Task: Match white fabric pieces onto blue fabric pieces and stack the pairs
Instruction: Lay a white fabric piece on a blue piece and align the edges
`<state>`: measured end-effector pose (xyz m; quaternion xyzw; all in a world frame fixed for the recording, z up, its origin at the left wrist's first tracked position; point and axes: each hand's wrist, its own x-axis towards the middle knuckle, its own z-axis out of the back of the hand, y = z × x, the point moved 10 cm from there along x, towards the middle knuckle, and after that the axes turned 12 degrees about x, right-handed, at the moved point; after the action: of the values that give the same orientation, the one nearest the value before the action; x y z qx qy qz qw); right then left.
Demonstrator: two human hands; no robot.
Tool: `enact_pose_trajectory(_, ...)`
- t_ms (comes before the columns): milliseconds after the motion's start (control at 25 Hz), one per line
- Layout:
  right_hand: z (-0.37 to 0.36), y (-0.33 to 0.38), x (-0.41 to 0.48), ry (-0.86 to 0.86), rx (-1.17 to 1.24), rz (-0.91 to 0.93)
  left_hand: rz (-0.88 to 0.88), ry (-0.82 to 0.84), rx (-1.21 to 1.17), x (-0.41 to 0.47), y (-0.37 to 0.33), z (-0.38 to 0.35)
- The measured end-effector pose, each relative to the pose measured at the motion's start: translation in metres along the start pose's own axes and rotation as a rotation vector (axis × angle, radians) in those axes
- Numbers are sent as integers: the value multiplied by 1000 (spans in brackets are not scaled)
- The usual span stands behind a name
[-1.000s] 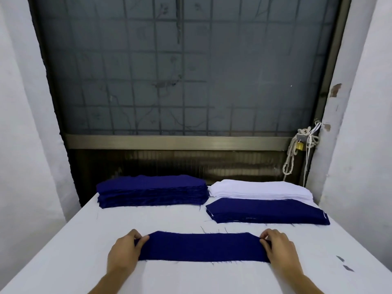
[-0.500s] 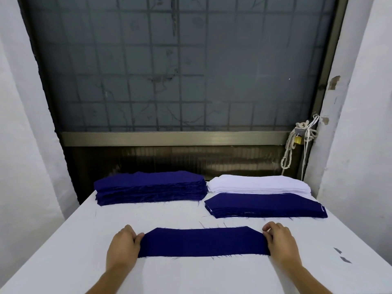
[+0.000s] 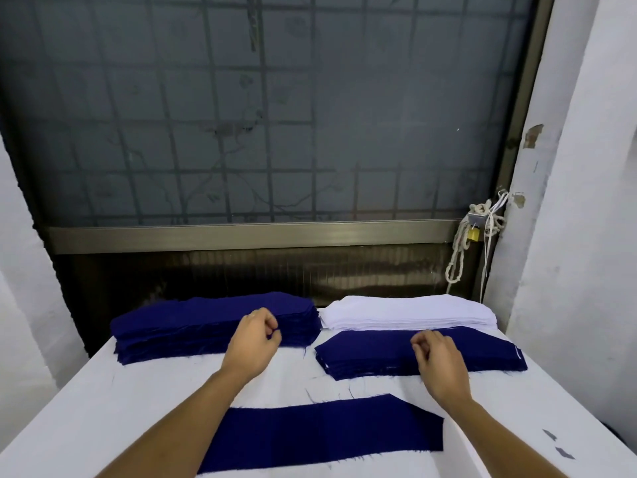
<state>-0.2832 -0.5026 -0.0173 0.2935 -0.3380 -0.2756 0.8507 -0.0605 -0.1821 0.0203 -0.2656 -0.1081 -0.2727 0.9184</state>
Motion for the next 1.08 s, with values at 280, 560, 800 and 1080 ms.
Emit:
enact_pose_trajectory(280,-13,3,77,-2,-60,32,-102,103,71,85,-86,-65)
enact_pose_trajectory(560,-54,-24,132,106,-125,27,-149,214,510,139,-111,-147)
enact_pose_trajectory(800,-85,-44,159,156,-157,23,-65,224,636,162,-106,-175)
enact_pose_trajectory(1080,-98,-50,160,164,-249,60,-162,81,601,168,-119,-167)
